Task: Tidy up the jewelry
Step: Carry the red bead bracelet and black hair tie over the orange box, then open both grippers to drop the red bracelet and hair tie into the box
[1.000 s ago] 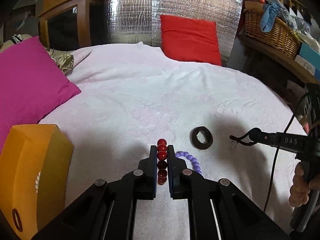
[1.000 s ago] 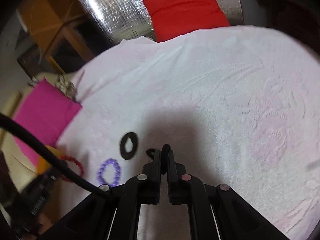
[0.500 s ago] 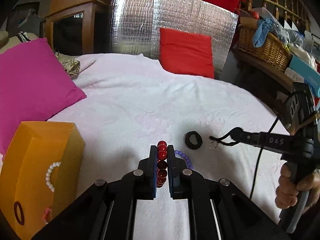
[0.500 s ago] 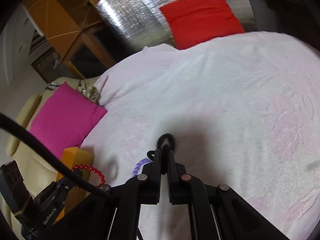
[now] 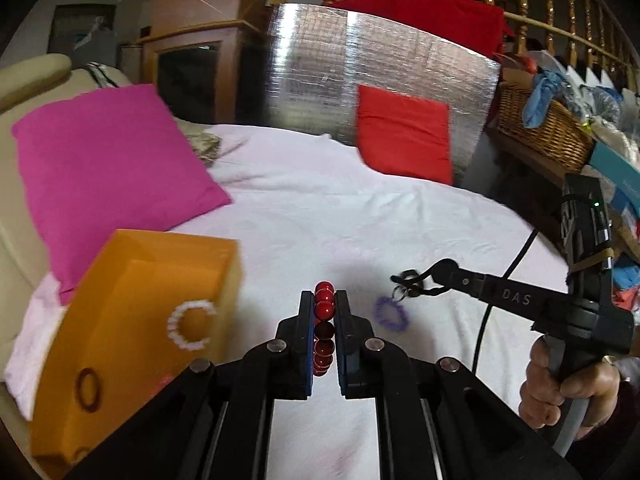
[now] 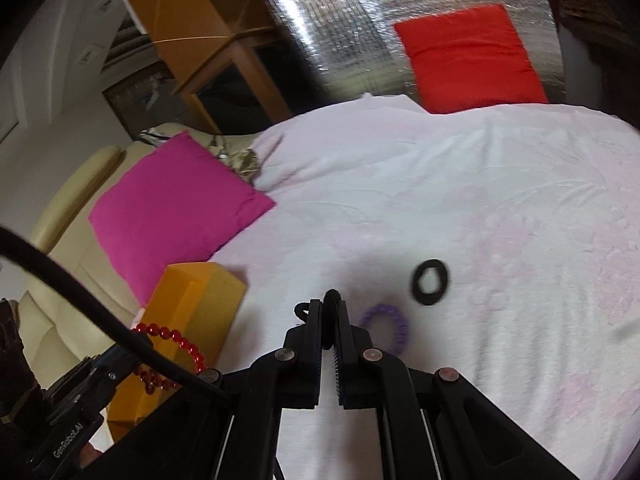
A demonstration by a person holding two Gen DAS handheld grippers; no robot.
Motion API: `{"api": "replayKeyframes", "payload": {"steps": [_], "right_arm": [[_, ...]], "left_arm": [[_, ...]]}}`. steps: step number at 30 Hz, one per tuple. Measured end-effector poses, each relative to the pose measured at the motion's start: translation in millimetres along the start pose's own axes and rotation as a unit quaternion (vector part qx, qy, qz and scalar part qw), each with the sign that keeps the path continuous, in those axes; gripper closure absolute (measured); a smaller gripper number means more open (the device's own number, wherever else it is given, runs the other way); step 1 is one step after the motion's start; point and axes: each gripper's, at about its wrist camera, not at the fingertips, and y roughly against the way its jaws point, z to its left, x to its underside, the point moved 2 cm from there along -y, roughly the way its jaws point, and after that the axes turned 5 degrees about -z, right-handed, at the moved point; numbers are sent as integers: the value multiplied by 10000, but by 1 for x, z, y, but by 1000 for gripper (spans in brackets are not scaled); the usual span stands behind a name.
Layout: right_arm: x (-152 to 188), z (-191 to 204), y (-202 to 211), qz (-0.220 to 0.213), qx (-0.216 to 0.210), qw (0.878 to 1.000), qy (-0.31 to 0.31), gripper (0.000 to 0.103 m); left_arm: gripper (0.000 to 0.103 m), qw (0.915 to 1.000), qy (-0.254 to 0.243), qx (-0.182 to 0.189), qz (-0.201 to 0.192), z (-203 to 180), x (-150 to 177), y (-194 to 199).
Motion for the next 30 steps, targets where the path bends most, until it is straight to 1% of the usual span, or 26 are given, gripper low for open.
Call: {"api": "replayKeyframes", "payload": {"steps": [4, 9, 12, 15, 23, 30], "right_arm": [[8, 26, -1, -20, -244, 9997, 90, 97], [20, 66, -2, -33, -496, 9981, 364, 97], [26, 91, 0, -67, -643, 9965, 521, 97], [34, 114, 3, -80, -784, 9946, 680, 97], [47, 167, 7, -52, -934, 9894, 1107, 97], [50, 205, 2, 1, -953, 9847, 1461, 97]], "left_arm": [[94, 9993, -28, -368, -71, 20, 1, 22], [94, 9963, -48, -833, -182, 48, 4, 51], [94, 9931, -64, -1150, -215, 65, 7, 64], [94, 9899, -48, -1388, -271, 82, 9, 76], [94, 9846, 44, -1705, -385, 111, 14, 94], [93, 9839, 168, -1734, -398, 128, 18, 97]]}}
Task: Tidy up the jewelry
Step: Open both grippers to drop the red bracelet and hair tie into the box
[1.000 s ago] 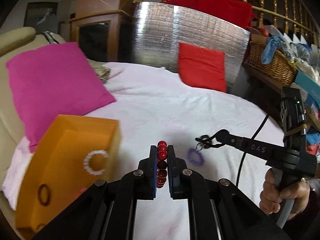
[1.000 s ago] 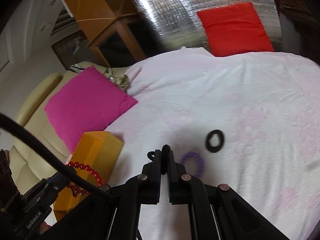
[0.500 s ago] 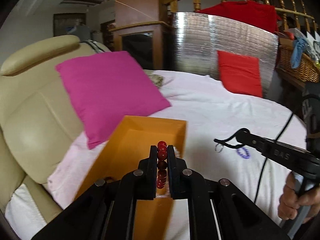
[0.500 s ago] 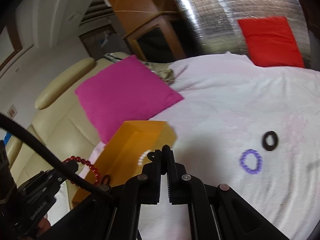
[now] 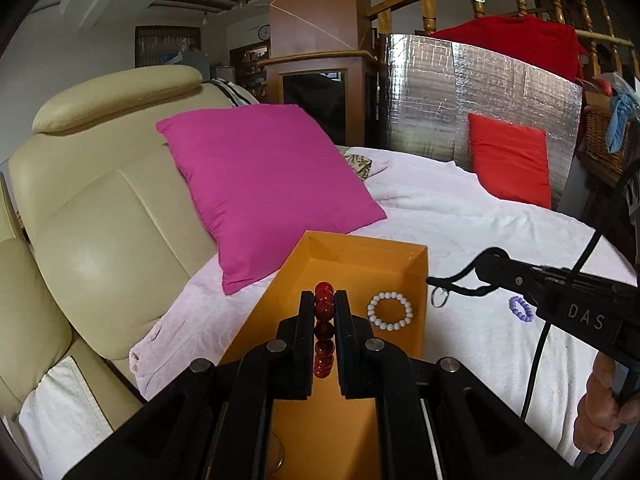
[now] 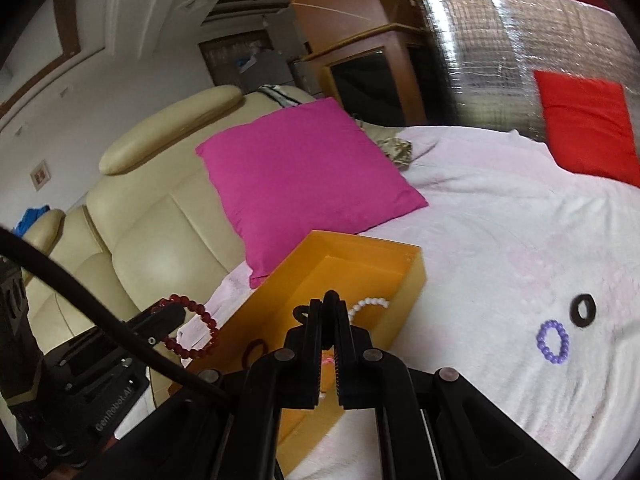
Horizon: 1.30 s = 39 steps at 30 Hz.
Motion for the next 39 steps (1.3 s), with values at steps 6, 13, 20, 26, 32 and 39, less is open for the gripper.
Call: {"api": "replayKeyframes", "payload": {"steps": [6, 13, 20, 26, 32, 39], "right_arm": [[-2, 21, -24, 205, 80, 9994, 273, 97], [3, 25, -74, 762, 265, 9961, 359, 97], [17, 35, -140, 1452, 333, 9872, 574, 97], [30, 41, -184, 1927, 267, 9790, 601, 97], [32, 30, -197, 2055, 238, 9780, 264, 96], [23, 16, -182, 1843, 21, 9827, -175, 82]], "left_arm": [[93, 9996, 153, 65, 230, 21, 18, -12], [93, 9970, 253, 241, 691, 30, 47, -38], [93, 9934, 204, 385, 1059, 24, 65, -65], [94, 9896, 303, 389, 1351, 27, 81, -82], [81, 9890, 365, 414, 1372, 31, 84, -87], [48, 9907, 345, 293, 1281, 29, 81, -82]]}}
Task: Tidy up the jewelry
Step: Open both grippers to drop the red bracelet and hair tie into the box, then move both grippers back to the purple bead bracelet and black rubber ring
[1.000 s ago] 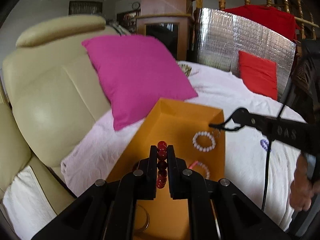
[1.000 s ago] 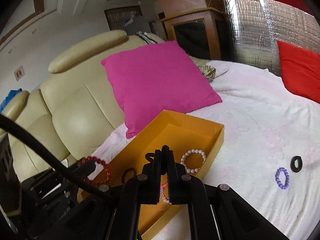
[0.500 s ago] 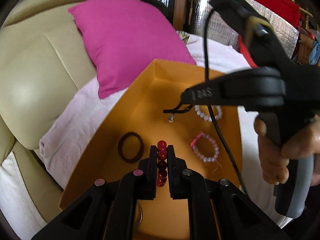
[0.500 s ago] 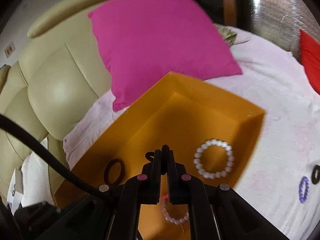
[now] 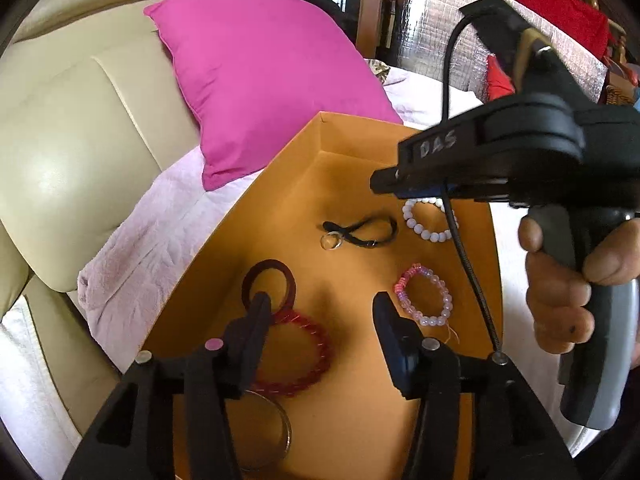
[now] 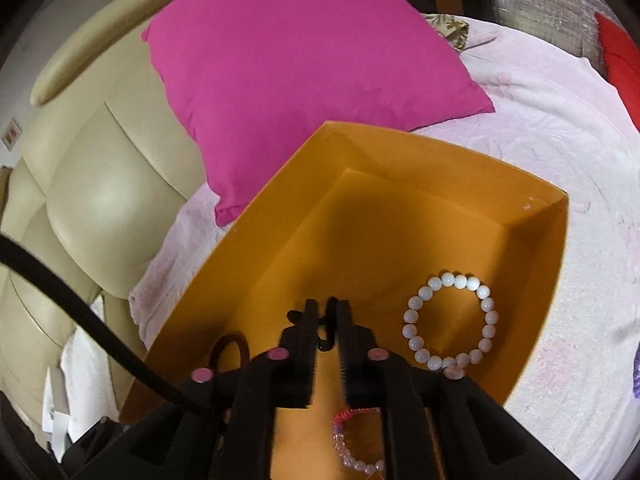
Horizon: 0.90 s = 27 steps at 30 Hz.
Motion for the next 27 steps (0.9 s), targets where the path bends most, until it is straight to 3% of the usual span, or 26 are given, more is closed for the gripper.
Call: {"api": "replayKeyframes", "payload": {"steps": [5, 8, 11, 23, 27], "right_arm": [[-4, -3, 25, -319, -148, 9994, -53, 82], [-4, -11, 47, -573, -157, 9982, -81, 82], [0, -27, 74, -802, -77, 9967, -133, 82], [52, -153, 175, -1199, 1033, 9860, -535, 82], [69, -188, 191, -1323, 1113, 9805, -932, 82]], "left_arm": [[41, 9999, -81, -98, -43, -8, -3, 9], [30, 9995, -138, -267, -94, -13, -5, 16], [30, 9991, -233, -350, -100, -22, -8, 20], [29, 9935, -1074, -328, -159, -107, -16, 38], [29, 9886, -1467, -284, -168, -144, -21, 38]]}}
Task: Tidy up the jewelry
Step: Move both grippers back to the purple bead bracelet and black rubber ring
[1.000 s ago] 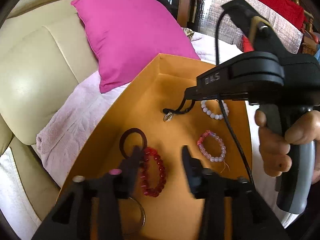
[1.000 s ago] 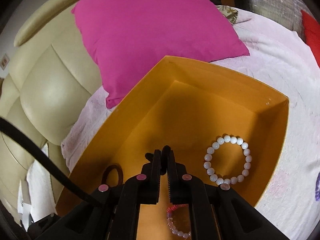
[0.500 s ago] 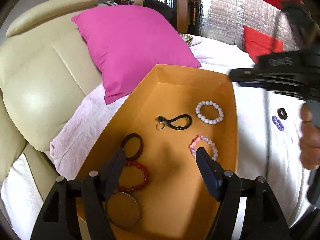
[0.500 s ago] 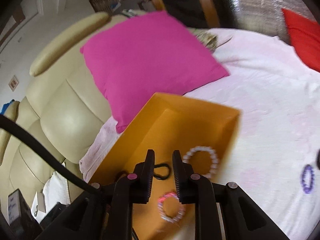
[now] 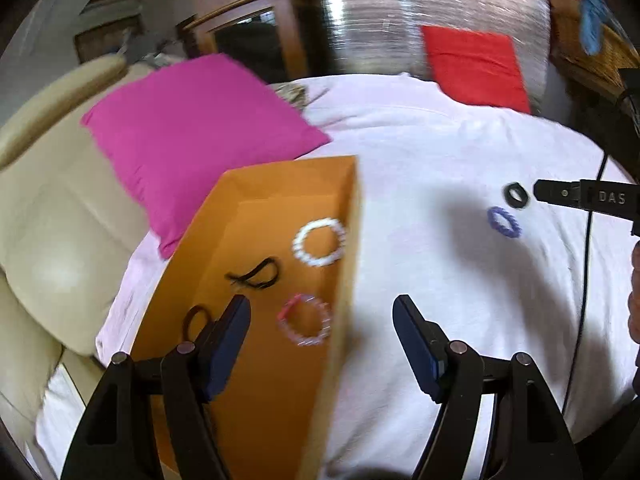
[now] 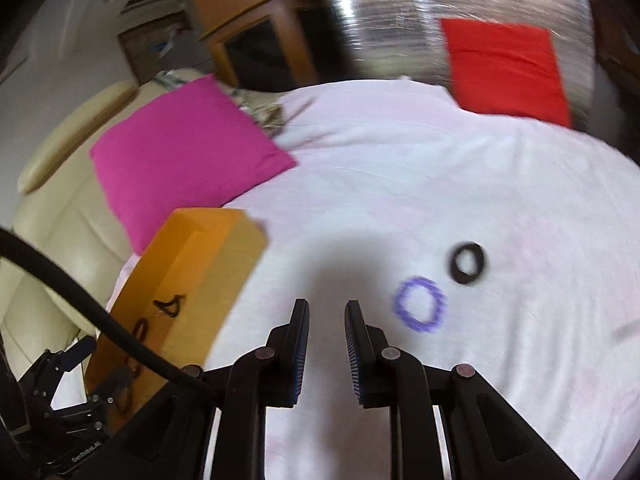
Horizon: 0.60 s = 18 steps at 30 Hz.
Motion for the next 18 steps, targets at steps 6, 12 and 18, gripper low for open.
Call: {"api": "replayKeyframes", "payload": {"steps": [6, 12, 18], "right_arm": [[3, -46, 6, -20, 3, 9994, -335, 82], [0, -88, 6, 44, 105, 9976, -677, 82], [-1, -131, 17, 72, 371, 9953, -891, 82]], "left_arm": [[27, 9979, -638, -28, -115, -55, -24, -3], [27, 9967, -802, 104, -33, -105, -38, -27], [27, 9969, -747, 198, 171, -149, -41, -63]]}}
